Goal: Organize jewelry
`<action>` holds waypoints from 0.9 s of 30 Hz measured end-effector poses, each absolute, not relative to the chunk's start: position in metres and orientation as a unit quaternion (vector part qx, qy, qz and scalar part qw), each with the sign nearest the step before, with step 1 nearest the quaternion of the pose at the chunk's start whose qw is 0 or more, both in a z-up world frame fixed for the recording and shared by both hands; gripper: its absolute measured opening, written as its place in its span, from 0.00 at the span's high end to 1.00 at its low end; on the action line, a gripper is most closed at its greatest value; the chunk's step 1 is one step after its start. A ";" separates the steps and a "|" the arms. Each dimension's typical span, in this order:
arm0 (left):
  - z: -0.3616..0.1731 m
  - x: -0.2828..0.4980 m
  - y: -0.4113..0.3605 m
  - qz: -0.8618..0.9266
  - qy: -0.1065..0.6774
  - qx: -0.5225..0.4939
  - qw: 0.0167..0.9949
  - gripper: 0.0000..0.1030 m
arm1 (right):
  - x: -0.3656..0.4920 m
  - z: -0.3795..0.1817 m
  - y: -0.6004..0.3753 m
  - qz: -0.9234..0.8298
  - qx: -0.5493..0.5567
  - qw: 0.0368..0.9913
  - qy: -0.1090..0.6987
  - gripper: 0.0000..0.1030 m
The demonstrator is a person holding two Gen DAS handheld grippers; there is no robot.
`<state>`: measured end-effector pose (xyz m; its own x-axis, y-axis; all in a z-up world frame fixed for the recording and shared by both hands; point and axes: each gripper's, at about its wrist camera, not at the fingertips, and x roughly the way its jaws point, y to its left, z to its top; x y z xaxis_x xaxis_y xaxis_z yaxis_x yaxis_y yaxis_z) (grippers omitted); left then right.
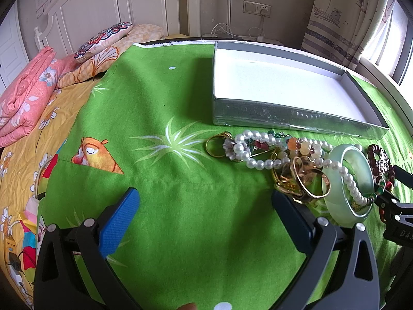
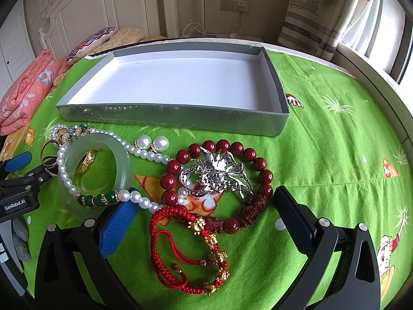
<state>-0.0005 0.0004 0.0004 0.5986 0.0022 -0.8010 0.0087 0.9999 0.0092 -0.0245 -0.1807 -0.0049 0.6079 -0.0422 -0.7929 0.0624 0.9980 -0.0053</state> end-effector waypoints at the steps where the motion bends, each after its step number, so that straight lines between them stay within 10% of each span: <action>1: 0.000 0.000 0.000 -0.002 0.448 0.006 0.894 0.02 | -0.025 -0.005 -0.181 -0.029 0.011 0.897 0.442 0.04; 21: 0.003 -0.004 0.004 0.002 0.449 0.004 0.893 0.02 | -0.028 -0.003 -0.183 -0.001 0.004 0.888 0.460 0.04; 27: 0.003 -0.015 0.008 -0.020 0.459 0.009 0.888 0.02 | -0.070 0.023 -0.183 0.056 0.008 0.937 0.343 0.04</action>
<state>-0.0148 0.0085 0.0027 0.5777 -0.0282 -0.8157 0.0442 0.9990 -0.0033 -0.0698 -0.1826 0.0230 0.7578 0.1108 -0.6430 -0.1002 0.9935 0.0531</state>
